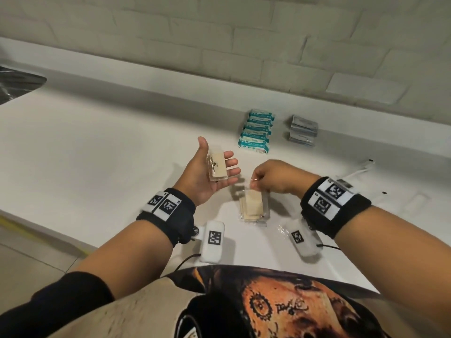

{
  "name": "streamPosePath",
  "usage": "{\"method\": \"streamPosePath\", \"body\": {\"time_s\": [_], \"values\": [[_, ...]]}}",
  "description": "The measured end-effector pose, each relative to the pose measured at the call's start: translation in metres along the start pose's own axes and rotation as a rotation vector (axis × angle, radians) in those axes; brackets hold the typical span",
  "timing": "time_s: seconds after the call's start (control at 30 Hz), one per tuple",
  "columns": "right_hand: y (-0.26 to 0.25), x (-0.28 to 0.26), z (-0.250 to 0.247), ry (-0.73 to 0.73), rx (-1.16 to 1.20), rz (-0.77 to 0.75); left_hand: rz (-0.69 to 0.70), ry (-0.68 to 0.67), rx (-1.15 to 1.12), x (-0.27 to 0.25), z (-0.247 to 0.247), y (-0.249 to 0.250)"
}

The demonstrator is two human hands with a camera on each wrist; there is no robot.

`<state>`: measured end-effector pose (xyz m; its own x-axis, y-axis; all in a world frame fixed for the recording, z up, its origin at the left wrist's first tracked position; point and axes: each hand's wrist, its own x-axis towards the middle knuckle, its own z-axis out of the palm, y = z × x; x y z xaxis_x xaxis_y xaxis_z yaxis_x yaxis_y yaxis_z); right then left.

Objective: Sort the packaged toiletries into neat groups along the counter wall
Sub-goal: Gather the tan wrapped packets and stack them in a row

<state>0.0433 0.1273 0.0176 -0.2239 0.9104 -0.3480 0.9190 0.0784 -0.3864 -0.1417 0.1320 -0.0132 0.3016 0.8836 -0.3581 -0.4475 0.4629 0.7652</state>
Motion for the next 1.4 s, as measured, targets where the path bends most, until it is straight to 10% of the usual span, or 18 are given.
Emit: {"method": "streamPosePath", "body": {"time_s": [0.17,0.47,0.7,0.97,1.17,1.4], "values": [[0.004,0.009,0.007,0.157,-0.139,0.011,-0.055,-0.046,-0.070,-0.003,-0.002,-0.001],[-0.017,0.002,-0.012,0.299,0.630,-0.047,0.167,0.004,0.270,0.000,0.012,-0.010],[-0.010,0.007,-0.025,0.492,-0.035,0.011,0.160,0.034,0.467,-0.004,0.016,-0.010],[0.001,-0.007,-0.003,0.068,-0.144,-0.003,-0.088,0.118,0.784,-0.016,0.003,-0.025],[0.015,-0.008,0.015,0.134,-0.011,0.242,-0.215,0.063,0.847,-0.022,0.017,-0.048],[0.000,-0.031,0.034,-0.064,0.731,0.471,-0.195,0.173,0.862,-0.018,0.032,-0.057]]}}
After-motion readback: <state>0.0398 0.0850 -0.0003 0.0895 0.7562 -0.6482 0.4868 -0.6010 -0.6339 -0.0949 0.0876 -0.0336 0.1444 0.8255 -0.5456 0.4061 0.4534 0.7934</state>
